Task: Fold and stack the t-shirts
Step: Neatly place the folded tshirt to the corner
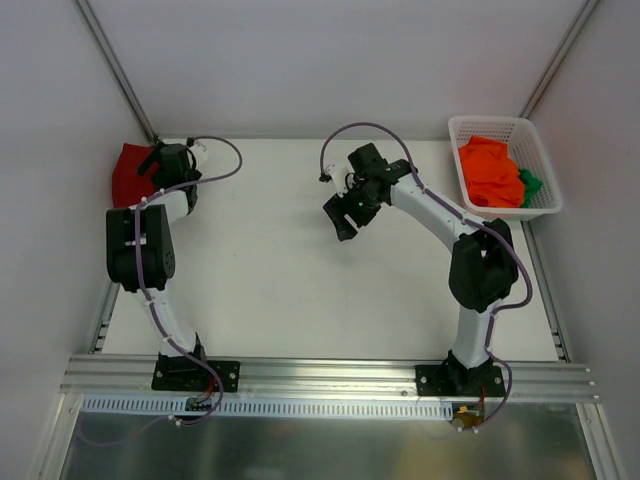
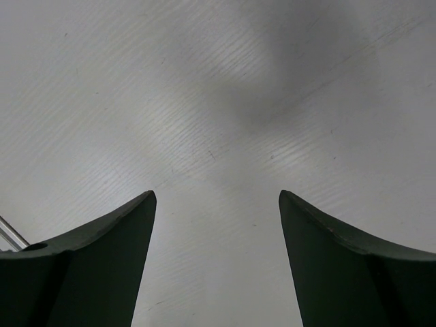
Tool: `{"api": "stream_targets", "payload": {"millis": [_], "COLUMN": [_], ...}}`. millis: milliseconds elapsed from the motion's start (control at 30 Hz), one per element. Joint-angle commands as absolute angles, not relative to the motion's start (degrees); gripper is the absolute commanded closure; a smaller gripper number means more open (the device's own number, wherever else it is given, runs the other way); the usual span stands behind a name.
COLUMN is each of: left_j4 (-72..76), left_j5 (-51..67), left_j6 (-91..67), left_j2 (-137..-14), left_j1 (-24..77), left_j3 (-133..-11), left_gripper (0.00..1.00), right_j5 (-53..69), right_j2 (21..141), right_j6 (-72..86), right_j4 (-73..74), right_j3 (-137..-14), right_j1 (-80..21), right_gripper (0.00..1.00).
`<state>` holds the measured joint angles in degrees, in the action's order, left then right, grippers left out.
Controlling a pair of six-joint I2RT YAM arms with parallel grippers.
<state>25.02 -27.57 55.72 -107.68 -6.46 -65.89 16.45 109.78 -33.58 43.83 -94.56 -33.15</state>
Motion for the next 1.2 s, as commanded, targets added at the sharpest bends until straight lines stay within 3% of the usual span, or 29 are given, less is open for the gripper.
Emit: {"api": "stream_targets", "payload": {"millis": [0, 100, 167, 233, 267, 333, 667, 1167], "left_j4": [20.7, 17.8, 14.3, 10.7, 8.0, 6.2, 3.3, -10.4], "left_j5": [-31.4, -31.3, -31.1, -29.7, -29.4, -29.1, -25.5, -29.0], "left_j6": [56.1, 55.3, 54.0, 50.7, 49.8, 48.3, 44.1, 45.7], "left_j2": [-112.0, -115.4, -117.0, -119.1, -119.7, -121.7, -125.1, -145.3], "left_j1": [-6.8, -6.9, -6.8, -6.7, -6.7, -6.7, -5.3, -2.1], "left_j3": [-73.6, -77.6, -81.5, -84.6, -87.2, -89.5, -92.5, -127.1], "left_gripper": [0.01, 0.03, 0.20, 0.42, 0.66, 0.98, 1.00, 1.00], "right_j5": [17.8, 18.7, 19.0, 19.2, 19.2, 19.9, 15.7, 13.6], "right_j2": [106.0, 105.4, 104.8, 104.5, 104.3, 103.7, 100.2, 100.2], "right_j6": [-33.1, -32.8, -32.7, -32.5, -32.3, -32.0, -32.9, -32.2], "right_j4": [42.7, 42.5, 42.3, 42.2, 42.1, 42.1, 45.3, 44.9], "right_j3": [-94.2, -93.9, -93.4, -93.3, -93.3, -93.3, -92.8, -90.3], "right_j1": [-31.5, -30.9, -30.6, -29.9, -29.5, -28.6, -24.6, -24.8], "right_gripper": [0.23, 0.23, 0.23, 0.23, 0.23, 0.23, 0.23, 0.23]}}
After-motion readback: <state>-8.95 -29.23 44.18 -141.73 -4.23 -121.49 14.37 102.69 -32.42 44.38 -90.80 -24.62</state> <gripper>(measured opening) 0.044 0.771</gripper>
